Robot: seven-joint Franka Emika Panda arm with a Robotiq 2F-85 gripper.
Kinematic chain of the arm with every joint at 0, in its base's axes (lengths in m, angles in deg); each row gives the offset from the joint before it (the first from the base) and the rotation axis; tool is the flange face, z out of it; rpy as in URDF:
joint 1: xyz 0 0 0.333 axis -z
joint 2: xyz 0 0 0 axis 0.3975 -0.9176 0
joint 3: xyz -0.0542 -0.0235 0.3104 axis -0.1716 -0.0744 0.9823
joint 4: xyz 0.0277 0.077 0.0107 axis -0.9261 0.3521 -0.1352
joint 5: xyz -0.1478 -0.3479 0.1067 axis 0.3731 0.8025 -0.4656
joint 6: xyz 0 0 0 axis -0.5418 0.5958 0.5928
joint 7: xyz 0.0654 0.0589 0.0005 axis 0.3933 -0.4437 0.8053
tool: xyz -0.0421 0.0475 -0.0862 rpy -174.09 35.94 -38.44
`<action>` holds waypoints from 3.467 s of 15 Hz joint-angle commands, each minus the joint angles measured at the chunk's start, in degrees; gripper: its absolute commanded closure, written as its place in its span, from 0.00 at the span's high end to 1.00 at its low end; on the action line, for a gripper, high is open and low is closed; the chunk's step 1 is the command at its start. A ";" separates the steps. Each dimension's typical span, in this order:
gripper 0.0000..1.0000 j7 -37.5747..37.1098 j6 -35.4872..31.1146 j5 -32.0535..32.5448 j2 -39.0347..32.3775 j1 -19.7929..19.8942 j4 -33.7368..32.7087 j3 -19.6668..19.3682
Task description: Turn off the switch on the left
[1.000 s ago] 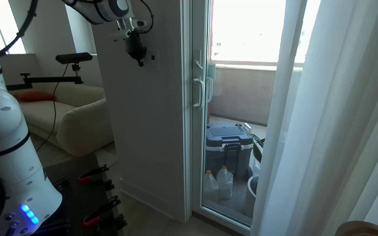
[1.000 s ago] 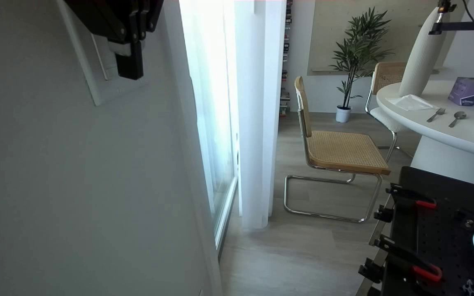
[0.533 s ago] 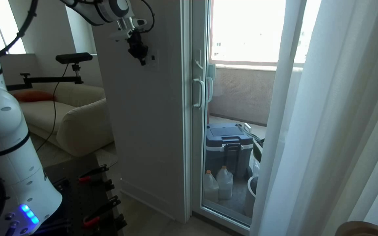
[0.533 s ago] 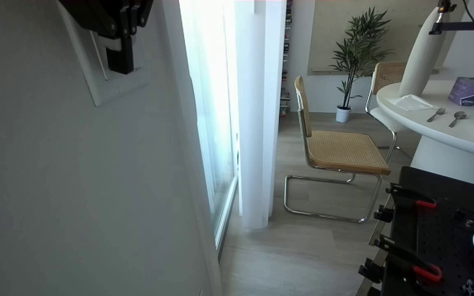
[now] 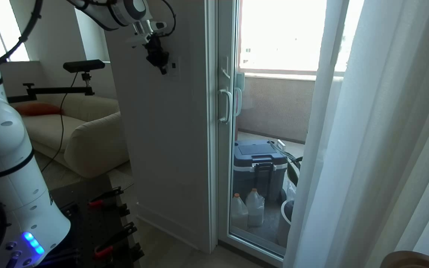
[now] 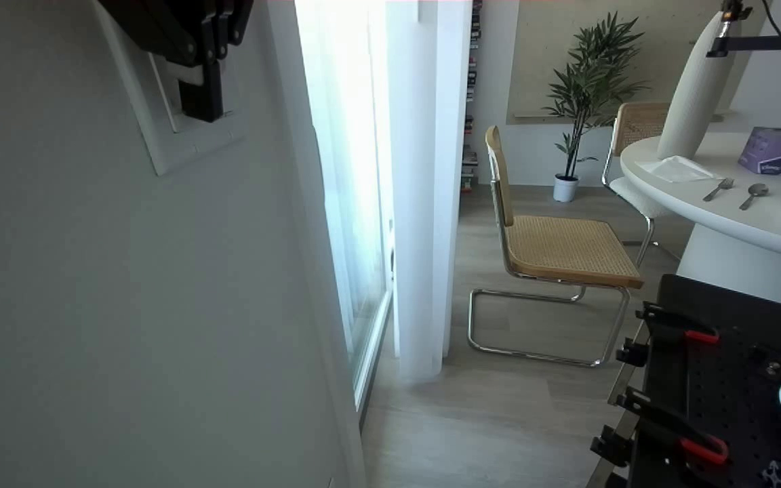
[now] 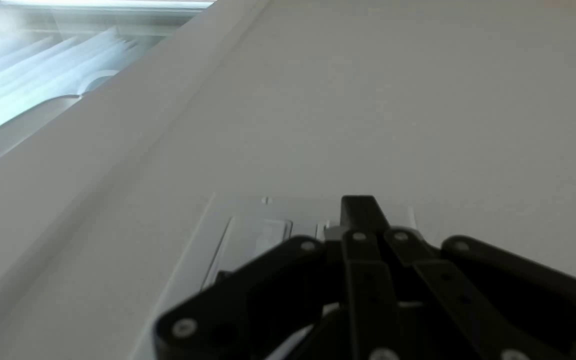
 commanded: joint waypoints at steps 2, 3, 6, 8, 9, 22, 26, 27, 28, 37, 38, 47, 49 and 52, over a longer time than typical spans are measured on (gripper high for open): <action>0.00 -1.68 -1.86 2.33 -1.19 -0.38 -0.16 -0.99; 0.00 -1.89 -2.19 2.86 -1.24 -0.36 -0.01 -1.02; 0.00 -2.33 -2.41 3.87 -1.40 -0.36 0.18 -1.06; 0.00 -2.18 -2.34 3.65 -1.48 -0.34 0.19 -1.05; 0.00 -2.19 -2.37 3.69 -1.56 -0.34 0.26 -1.06; 0.00 -4.84 -3.46 7.84 -1.97 -0.44 2.12 -1.48; 0.00 -3.51 2.59 5.70 -1.66 -0.54 0.81 -1.27; 0.00 -3.02 4.82 4.85 -1.62 -0.54 0.29 -1.24; 0.00 -2.61 8.04 3.91 -1.71 -0.55 -0.47 -1.21; 0.00 2.94 28.95 -4.72 -0.63 0.15 -6.30 -1.43; 0.00 3.91 30.12 -5.71 -0.27 0.30 -6.52 -1.55; 0.00 18.87 33.40 -15.52 12.67 3.82 0.22 -5.77; 0.00 24.26 34.16 -16.53 17.03 4.81 2.85 -7.80; 0.34 31.38 37.17 -17.46 22.70 5.88 6.21 -11.38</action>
